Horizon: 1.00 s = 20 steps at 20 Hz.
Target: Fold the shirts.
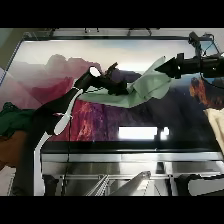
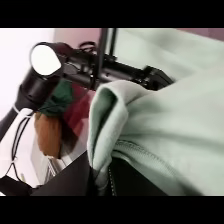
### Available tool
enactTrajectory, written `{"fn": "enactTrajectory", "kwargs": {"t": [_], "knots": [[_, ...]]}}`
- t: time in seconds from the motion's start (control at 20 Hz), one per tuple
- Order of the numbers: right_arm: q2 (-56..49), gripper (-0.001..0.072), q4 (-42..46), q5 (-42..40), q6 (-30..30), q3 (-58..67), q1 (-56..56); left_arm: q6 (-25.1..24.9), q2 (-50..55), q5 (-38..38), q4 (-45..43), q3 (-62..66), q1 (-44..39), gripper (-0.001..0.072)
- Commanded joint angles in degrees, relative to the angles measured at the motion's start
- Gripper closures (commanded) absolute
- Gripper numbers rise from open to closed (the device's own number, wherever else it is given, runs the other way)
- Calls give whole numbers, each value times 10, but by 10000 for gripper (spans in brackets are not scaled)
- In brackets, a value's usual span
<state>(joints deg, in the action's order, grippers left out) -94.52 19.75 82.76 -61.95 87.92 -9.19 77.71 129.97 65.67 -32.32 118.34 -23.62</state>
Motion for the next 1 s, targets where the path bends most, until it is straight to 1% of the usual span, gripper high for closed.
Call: {"fn": "enactTrajectory", "kwargs": {"t": [0.0, 0.05, 0.1, 0.2, 0.25, 0.35, 0.45, 0.5, 0.55, 0.6, 0.65, 0.7, 0.75, 0.8, 0.9, 0.95], "knots": [[10, 691, -18, -97, 11, 7, 86, -86, -67, 118, 253, -20, 66, 706], [5, 691, -17, -158, 28, 7, 131, -91, -105, 163, 293, -23, 111, 706], [-7, 690, -18, -238, 39, 7, 187, -91, -144, 195, 322, -23, 158, 706], [-45, 691, -18, -366, 83, 19, 284, -91, -210, 217, 366, -23, 241, 706], [-80, 691, -18, -411, 99, 42, 331, -91, -240, 216, 368, -23, 281, 705], [-167, 693, -15, -449, 106, 123, 404, -94, -285, 216, 358, -29, 338, 705], [-266, 691, -16, -448, 87, 236, 453, -104, -323, 212, 328, -62, 370, 704], [-310, 631, -16, -438, 86, 290, 468, -104, -338, 214, 311, -85, 375, 704], [-343, 253, -21, -421, 86, 333, 475, -107, -349, 217, 297, -110, 376, 704], [-351, 107, -42, -408, 86, 340, 476, -109, -356, 223, 291, -134, 375, 704], [-345, 121, -81, -376, 86, 331, 470, -109, -362, 231, 290, -156, 373, 703], [-332, 375, -99, -326, 86, 324, 455, -112, -367, 234, 290, -179, 372, 704], [-314, 694, -99, -267, 86, 318, 432, -122, -370, 235, 290, -196, 369, 704], [-294, 692, -99, -226, 74, 308, 406, -126, -370, 237, 291, -207, 369, 704], [-248, 694, -81, -182, 26, 269, 351, -133, -369, 244, 294, -226, 369, 704], [-221, 694, -54, -165, 0, 242, 321, -136, -370, 251, 294, -233, 368, 704]]}}
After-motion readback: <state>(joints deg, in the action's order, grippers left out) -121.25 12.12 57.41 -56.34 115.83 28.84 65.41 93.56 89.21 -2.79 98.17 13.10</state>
